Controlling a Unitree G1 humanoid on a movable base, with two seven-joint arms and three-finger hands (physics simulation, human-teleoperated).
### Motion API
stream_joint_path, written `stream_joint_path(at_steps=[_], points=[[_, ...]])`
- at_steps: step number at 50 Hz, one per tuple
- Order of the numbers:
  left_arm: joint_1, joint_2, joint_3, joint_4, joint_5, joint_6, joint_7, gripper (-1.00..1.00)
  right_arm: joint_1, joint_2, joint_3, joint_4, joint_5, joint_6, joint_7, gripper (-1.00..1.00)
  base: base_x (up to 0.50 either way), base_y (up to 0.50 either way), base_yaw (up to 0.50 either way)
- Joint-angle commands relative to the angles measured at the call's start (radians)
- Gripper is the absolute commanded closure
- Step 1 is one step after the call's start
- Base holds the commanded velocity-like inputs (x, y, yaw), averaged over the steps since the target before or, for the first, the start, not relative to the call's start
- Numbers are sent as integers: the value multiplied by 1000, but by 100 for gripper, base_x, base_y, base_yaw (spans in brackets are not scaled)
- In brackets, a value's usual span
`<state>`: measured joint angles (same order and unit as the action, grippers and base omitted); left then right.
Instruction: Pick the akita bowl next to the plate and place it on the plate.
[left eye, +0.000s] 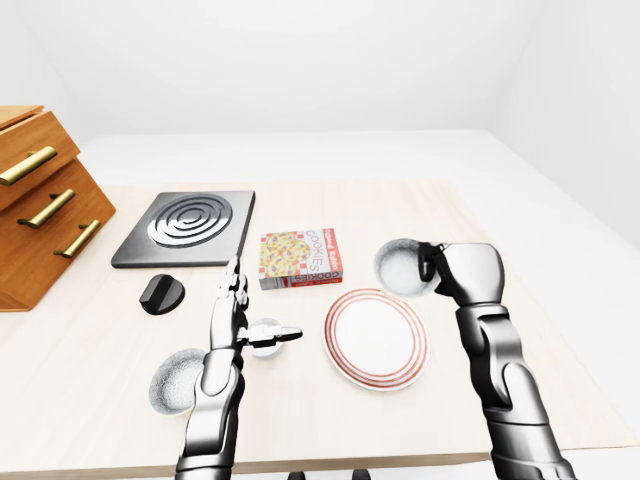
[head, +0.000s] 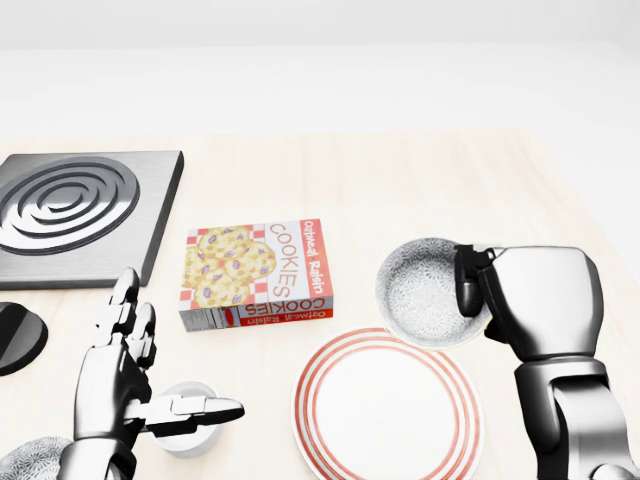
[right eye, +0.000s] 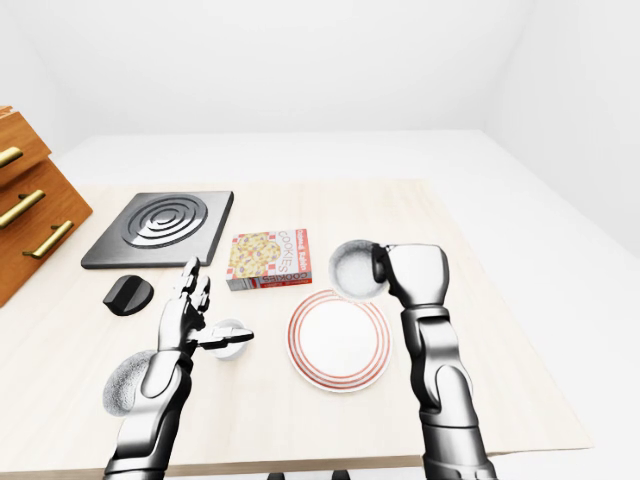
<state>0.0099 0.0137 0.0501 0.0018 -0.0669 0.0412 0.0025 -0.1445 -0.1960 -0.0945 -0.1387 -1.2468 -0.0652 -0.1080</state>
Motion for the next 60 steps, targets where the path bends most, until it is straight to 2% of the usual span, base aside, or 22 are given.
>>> stream_joint_path(at_steps=[1,2,5,11,18,24,29,34,35,36,37,42,47,51,54,60], points=[[0,0,-1,5,4,-9,0,-100,45,37,9,199,355,-22,-122,100,0,0,0],[0,0,-1,6,5,-9,0,-100,38,32,13,238,347,-22,-154,100,0,0,0],[1,0,-2,3,7,-9,0,-100,30,33,19,270,369,-22,-153,100,0,0,0],[-3,1,-1,27,9,-31,-2,-100,13,28,29,338,388,-22,-169,100,0,0,0],[1,0,-2,15,10,-23,-2,-100,1,25,45,407,378,-22,-194,100,0,0,0],[-5,1,0,39,10,-42,-3,-100,3,27,53,429,367,-22,-204,100,0,0,0],[0,0,-3,20,12,-28,-1,-100,-21,20,63,502,348,-22,-243,100,0,0,0],[-1,1,-2,28,12,-35,-3,-100,-5,30,79,488,325,-22,-250,100,0,0,0],[4,0,-4,5,12,-18,-1,-100,-2,33,82,484,319,-22,-252,100,0,0,0],[6,0,-5,-2,13,-13,0,-100,2,36,84,474,317,-22,-248,100,0,0,0],[2,0,-4,18,13,-29,-2,-100,3,36,87,476,309,-22,-255,100,0,0,0],[-2,0,-3,34,14,-41,-3,-100,5,37,90,479,297,-22,-262,100,0,0,0],[4,-1,-6,15,15,-28,-1,-100,13,42,97,458,274,-22,-264,100,0,0,0],[3,-1,-5,17,15,-28,-1,-100,17,45,105,450,253,-22,-270,100,0,0,0],[-1,0,-4,30,15,-37,-2,-100,16,49,108,445,244,-22,-271,100,0,0,0],[3,-1,-6,16,15,-29,-1,-100,15,52,111,452,245,-22,-274,100,0,0,0]])
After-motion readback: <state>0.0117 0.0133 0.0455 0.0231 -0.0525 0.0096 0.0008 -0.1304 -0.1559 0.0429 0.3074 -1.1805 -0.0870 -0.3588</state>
